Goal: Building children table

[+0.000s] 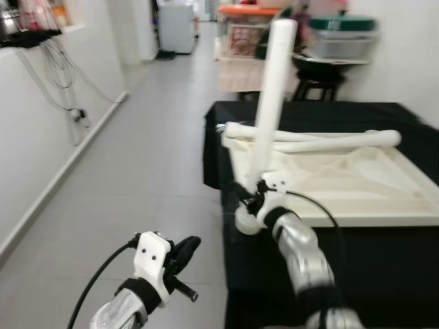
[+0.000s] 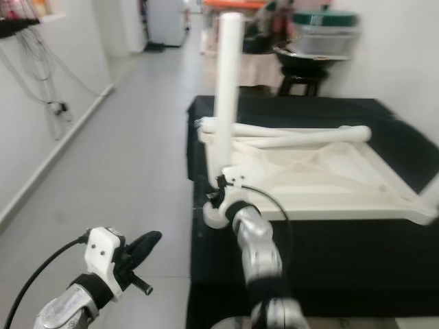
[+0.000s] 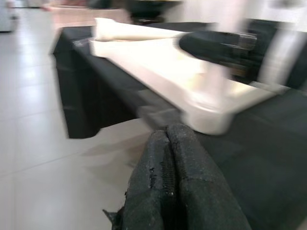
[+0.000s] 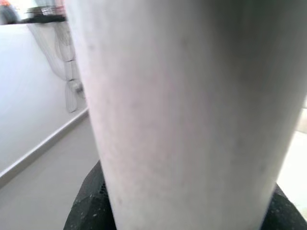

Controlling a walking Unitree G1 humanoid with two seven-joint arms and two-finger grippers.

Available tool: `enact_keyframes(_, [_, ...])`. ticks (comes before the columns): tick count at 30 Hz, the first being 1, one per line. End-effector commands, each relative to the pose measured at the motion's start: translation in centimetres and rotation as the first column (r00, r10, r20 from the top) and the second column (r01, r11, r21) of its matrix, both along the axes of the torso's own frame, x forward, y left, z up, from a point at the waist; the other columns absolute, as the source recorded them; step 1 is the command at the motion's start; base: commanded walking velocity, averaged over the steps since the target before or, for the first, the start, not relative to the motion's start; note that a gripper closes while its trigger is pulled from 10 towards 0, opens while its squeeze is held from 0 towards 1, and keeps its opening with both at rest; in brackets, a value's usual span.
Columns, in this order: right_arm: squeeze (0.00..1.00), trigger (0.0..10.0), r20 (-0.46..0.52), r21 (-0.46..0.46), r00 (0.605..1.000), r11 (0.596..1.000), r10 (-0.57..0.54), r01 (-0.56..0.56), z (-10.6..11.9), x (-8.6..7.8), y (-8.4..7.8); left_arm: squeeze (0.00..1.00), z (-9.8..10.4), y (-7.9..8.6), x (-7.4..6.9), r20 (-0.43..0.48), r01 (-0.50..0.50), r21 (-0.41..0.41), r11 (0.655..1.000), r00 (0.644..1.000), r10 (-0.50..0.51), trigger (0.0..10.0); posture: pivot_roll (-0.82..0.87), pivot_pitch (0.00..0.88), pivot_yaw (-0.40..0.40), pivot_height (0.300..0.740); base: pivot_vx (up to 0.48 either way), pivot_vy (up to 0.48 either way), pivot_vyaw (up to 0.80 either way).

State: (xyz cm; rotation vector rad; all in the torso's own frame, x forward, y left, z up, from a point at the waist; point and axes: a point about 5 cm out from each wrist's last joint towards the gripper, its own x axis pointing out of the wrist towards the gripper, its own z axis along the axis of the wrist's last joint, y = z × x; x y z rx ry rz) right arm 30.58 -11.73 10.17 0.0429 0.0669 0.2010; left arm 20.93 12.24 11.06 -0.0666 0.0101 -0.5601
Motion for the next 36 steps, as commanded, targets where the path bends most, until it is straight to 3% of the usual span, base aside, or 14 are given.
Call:
enact_keyframes(1, [0.0,0.0,-0.218,-0.009,0.975,0.999,0.034,-0.037,-4.2,-1.5,1.0,0.0,0.1,-0.1,0.4,-0.003,0.02,0.005,1.0,1.0,-0.02,10.0,0.04,0.0,-0.006,0.74,0.0,0.0,0.0])
enact_keyframes(2, [0.0,0.0,-0.218,-0.009,0.975,0.999,0.034,-0.037,-4.2,-1.5,1.0,0.0,0.1,-0.1,0.4,-0.003,0.02,0.005,1.0,1.0,-0.02,10.0,0.04,0.0,-0.006,0.74,0.0,0.0,0.0])
enact_keyframes(6, [0.0,0.0,-0.158,-0.054,0.987,0.998,-0.032,0.024,-2.7,2.0,0.3,0.0,-0.1,-0.1,0.9,-0.001,0.024,0.011,1.0,1.0,-0.024,10.0,0.06,0.0,-0.027,0.74,0.0,0.0,0.0])
enact_keyframes(7, [0.0,4.6,-0.152,-0.09,0.986,0.994,-0.068,0.055,-2.3,2.9,-0.2,0.0,-0.1,0.0,1.1,0.003,0.015,0.011,1.0,1.0,-0.015,10.0,0.06,0.0,-0.032,0.74,0.0,0.0,0.0])
enact_keyframes(8, [0.0,4.6,-0.152,-0.09,0.986,0.994,-0.068,0.055,-2.3,2.9,-0.2,0.0,-0.1,0.0,1.1,0.003,0.015,0.011,1.0,1.0,-0.015,10.0,0.06,0.0,-0.032,0.74,0.0,0.0,0.0])
enact_keyframes(9, [0.0,10.0,-0.155,-0.12,0.981,0.988,-0.116,0.098,-2.0,3.2,-0.6,0.0,-0.1,0.0,1.3,0.007,0.005,0.012,1.0,1.0,-0.005,10.0,0.06,0.0,-0.038,0.74,0.0,0.0,0.0])
enact_keyframes(10, [0.0,10.0,-0.149,-0.131,0.979,0.984,-0.141,0.122,-1.7,3.4,-0.9,0.0,-0.1,0.0,1.5,0.01,-0.006,0.018,1.0,1.0,0.005,10.0,0.06,0.0,-0.039,0.74,0.0,0.0,0.0])
enact_keyframes(11, [1.0,10.0,-0.135,-0.144,0.977,0.979,-0.166,0.146,-1.2,3.4,-1.2,0.0,-0.1,0.1,1.6,0.014,-0.017,0.025,1.0,1.0,0.017,10.0,0.06,0.0,-0.042,0.74,0.0,0.0,0.0])
enact_keyframes(20, [1.0,10.0,-0.095,-0.15,0.977,0.973,-0.192,0.177,0.0,3.0,-3.5,0.0,0.3,1.2,2.9,0.048,-0.066,0.062,0.996,0.997,0.063,10.0,0.02,0.0,-0.034,0.74,0.0,0.0,0.0])
enact_keyframes(23, [1.0,10.0,-0.1,-0.141,0.987,0.984,-0.125,0.11,-0.5,2.0,-3.8,0.0,0.8,2.0,3.4,0.075,-0.094,0.09,0.992,0.993,0.088,10.0,0.0,0.0,-0.019,0.74,0.0,0.0,0.0])
enact_keyframes(24, [1.0,10.0,-0.097,-0.11,0.994,0.993,-0.056,0.045,-0.9,0.9,-3.6,0.0,1.2,2.6,3.7,0.095,-0.13,0.083,0.988,0.988,0.122,10.0,0.0,0.0,-0.013,0.74,0.0,0.0,0.0])
enact_keyframes(32, [1.0,10.0,-0.087,-0.058,0.996,0.997,0.038,-0.044,-1.0,-1.0,-3.1,0.0,1.7,3.6,4.2,0.081,-0.209,0.01,0.978,0.975,0.208,10.0,-0.02,0.0,0.002,0.74,0.0,0.0,0.0])
enact_keyframes(35, [0.91,10.0,-0.008,-0.018,0.963,0.962,0.271,-0.271,0.3,-3.3,-0.7,0.0,0.5,3.6,4.3,-0.025,-0.275,-0.028,0.961,0.961,0.274,10.0,-0.04,0.0,0.021,0.74,0.0,0.0,0.0])
enact_keyframes(36, [0.91,10.0,-0.008,-0.018,0.963,0.962,0.271,-0.271,0.3,-3.3,-0.7,0.0,0.5,3.6,4.3,-0.025,-0.275,-0.028,0.961,0.961,0.274,10.0,-0.04,0.0,0.021,0.74,0.0,0.0,0.0])
